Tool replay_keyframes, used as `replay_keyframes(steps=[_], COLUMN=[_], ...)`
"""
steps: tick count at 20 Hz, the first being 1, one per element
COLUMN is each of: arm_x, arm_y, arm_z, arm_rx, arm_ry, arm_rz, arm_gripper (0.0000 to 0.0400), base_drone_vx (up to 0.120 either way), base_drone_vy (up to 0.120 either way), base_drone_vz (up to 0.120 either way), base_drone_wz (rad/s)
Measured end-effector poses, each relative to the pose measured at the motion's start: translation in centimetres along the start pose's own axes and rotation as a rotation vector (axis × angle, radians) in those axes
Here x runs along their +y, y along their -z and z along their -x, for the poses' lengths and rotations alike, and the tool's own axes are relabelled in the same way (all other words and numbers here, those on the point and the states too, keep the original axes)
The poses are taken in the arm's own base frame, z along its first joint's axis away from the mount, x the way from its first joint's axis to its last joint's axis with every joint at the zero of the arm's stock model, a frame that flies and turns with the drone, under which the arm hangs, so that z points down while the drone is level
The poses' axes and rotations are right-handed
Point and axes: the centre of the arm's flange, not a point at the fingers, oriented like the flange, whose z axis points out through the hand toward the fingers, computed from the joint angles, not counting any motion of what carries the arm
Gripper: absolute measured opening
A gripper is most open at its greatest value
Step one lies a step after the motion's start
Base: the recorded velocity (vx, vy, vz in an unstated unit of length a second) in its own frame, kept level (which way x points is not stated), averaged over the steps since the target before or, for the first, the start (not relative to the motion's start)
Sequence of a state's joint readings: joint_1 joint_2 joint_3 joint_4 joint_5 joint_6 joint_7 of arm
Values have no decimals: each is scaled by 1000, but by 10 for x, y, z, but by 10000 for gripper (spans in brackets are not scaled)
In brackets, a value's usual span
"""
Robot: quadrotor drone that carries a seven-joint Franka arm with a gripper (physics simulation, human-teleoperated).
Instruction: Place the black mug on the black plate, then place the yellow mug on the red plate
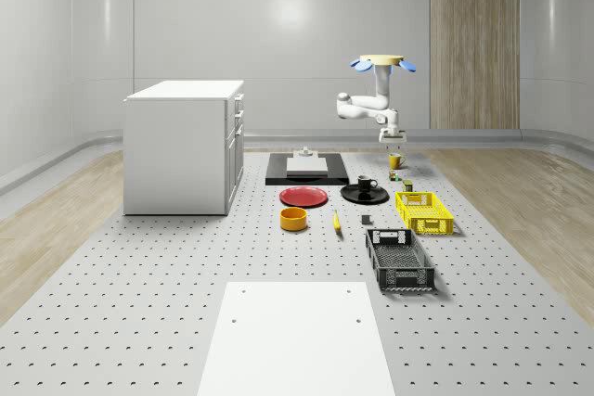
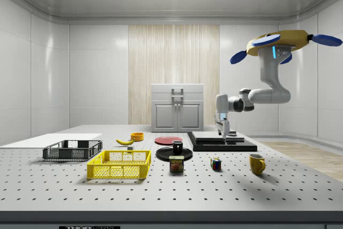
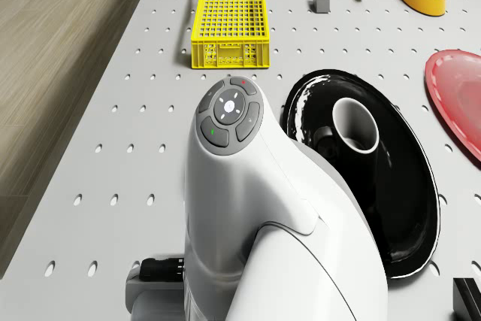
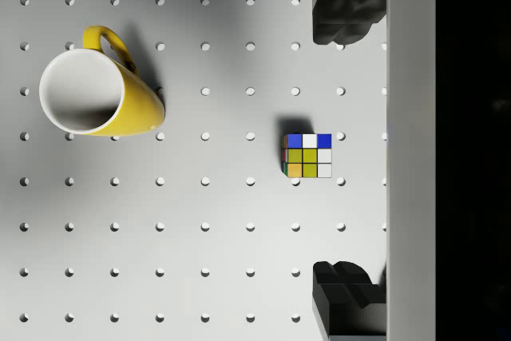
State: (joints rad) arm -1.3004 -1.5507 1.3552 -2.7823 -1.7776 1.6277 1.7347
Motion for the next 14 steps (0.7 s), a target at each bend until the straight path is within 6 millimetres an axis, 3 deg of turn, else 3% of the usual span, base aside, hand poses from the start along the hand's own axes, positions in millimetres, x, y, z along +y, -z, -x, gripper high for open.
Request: replay_keyframes(steps=[4,12,14], arm_x=[0,0,0], arm_y=[0,0,0], arm_z=[0,0,0], arm_rx=[0,0,0], arm_ry=[0,0,0], arm_rz=[0,0,0], arm_gripper=[400,400,400], base_drone_vx=[-120,-120,-120], base_drone_vy=[0,0,0], base_drone_vz=[-10,-120,-40], base_drone_wz=[0,0,0])
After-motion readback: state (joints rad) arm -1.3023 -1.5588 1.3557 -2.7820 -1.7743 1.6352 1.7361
